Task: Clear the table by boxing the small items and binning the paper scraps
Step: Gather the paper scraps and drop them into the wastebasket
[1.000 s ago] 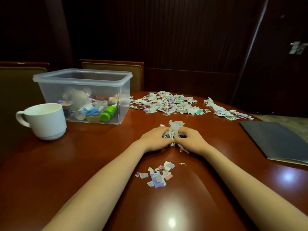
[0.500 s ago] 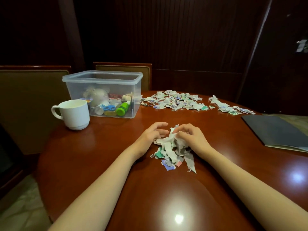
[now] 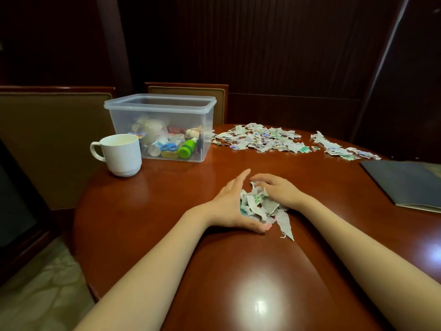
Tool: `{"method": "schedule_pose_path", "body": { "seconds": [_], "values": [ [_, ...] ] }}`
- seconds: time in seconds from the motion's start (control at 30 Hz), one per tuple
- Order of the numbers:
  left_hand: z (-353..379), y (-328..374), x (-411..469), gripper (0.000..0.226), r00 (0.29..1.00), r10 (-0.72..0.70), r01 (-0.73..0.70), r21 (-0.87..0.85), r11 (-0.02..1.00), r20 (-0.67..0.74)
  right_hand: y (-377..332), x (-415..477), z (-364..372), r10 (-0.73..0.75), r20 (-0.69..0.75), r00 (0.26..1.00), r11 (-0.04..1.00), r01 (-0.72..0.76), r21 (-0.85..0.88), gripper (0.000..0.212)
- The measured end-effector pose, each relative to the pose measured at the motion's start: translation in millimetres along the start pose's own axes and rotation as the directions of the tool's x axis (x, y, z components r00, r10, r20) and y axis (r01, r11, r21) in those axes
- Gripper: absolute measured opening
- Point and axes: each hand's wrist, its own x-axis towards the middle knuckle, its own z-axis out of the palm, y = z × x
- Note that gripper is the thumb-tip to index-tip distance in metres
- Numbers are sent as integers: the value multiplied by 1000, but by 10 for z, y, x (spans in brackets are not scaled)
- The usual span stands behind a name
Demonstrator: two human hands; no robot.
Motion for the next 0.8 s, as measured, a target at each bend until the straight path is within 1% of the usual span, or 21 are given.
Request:
{"method": "schedule_pose_path", "body": {
  "seconds": [0.07,0.13,0.17,0.2,0.3,0.33,0.37,0.43,0.5,0.57,0.63,0.7,0.77,0.8],
  "values": [
    [-86,-10,-10,119,999,-43,44,-69,997,25,-46,-104,-31,-29,-10,1000,984,31,176,33],
    [-270,-70,-58,105,991,-82,99,-165,981,110,-96,-206,-63,-39,6,999,941,35,336,30],
    [-377,-114,-102,99,983,-88,120,-199,973,163,-111,-235,-72,-50,7,999,921,44,387,28],
    [-472,-175,-150,97,973,-93,137,-204,969,212,-119,-254,-78,-63,4,998,906,55,419,25],
    [-637,-325,-254,98,945,-121,153,-84,985,303,-121,-264,-85,-82,48,995,884,50,466,24],
    [-652,-347,-260,98,940,-130,155,-56,986,316,-133,-269,-90,-86,82,993,883,38,469,28],
    [-656,-350,-255,99,937,-138,157,-32,987,322,-143,-271,-94,-93,118,989,885,27,465,36],
    [-630,-326,-230,98,937,-161,167,7,986,311,-150,-278,-103,-117,208,971,894,11,447,65],
    [-572,-308,-187,93,951,-184,187,12,982,246,-175,-292,-92,-132,290,948,917,6,399,85],
    [-501,-306,-142,89,970,-188,186,27,982,153,-202,-309,-55,-134,323,937,948,26,317,93],
    [-434,-311,-96,87,981,-169,162,70,984,97,-236,-311,10,-133,282,950,979,81,189,92],
    [-384,-304,-63,85,987,-145,135,123,983,73,-273,-305,87,-141,188,972,988,128,84,85],
    [-355,-290,-48,82,990,-130,121,149,981,55,-312,-302,147,-150,102,983,985,140,105,75],
    [-350,-284,-47,81,990,-134,126,133,983,50,-323,-297,165,-158,61,986,980,149,130,68]
  ]
}}
